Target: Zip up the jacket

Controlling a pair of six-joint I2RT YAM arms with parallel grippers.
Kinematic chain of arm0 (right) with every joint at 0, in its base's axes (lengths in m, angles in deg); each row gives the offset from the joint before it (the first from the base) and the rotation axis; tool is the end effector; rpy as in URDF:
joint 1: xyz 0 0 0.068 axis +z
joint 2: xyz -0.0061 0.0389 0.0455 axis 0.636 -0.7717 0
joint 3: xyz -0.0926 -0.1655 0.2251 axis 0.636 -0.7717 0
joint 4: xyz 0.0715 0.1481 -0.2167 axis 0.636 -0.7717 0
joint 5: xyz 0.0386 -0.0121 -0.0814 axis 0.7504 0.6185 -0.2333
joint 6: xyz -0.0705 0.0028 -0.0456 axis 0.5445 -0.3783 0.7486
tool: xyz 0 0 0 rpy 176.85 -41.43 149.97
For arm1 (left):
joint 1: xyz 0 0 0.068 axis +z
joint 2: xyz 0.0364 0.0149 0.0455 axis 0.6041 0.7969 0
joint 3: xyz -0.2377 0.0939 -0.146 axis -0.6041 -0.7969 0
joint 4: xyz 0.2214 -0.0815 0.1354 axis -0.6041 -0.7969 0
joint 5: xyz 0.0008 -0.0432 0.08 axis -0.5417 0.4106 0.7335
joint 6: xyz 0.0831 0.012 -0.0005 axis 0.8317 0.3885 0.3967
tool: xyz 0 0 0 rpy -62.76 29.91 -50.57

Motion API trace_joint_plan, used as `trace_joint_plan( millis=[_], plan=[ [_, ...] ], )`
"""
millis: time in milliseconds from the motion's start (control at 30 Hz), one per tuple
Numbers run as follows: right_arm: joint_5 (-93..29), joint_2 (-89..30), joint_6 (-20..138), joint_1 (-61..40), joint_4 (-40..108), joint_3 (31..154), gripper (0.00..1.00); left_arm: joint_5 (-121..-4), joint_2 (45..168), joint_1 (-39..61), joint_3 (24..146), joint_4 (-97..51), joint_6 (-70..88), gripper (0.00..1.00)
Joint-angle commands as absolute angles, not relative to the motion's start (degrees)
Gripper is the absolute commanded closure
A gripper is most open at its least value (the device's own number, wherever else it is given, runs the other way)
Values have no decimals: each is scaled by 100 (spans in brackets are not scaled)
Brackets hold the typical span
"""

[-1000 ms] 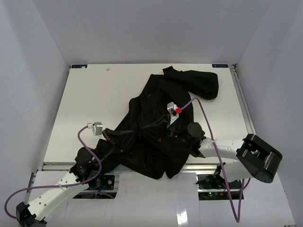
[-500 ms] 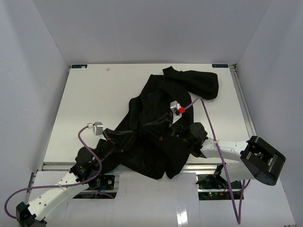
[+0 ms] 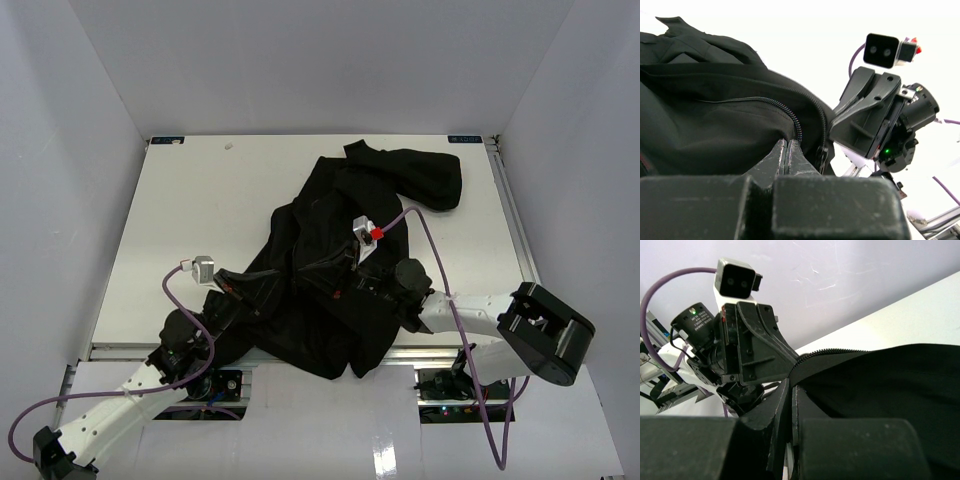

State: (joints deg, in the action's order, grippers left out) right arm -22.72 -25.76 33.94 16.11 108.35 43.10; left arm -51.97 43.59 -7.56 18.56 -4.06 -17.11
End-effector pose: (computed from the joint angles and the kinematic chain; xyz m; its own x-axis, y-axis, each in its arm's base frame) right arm 0.1515 0.2593 0.2852 -0.3163 0.4326 -0.8443 -0.9123 0.1052 0.3957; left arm 0.1059 -0.1007 0.2397 -0.2744 -0.5794 -0.7675 0.6396 0.4860 -0.5956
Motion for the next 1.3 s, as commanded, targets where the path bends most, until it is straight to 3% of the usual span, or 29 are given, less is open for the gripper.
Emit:
trace_joint_plan(
  millis=[0, 1267],
  plan=[
    [-2217, -2695, 3315, 1658, 12841, 4457, 92, -5221, 4434, -757, 2221, -325, -1717, 100],
    [-2554, -2831, 3572, 1652, 12776, 4561, 92, -4973, 4722, -816, 2518, -786, -1194, 100]
  ],
)
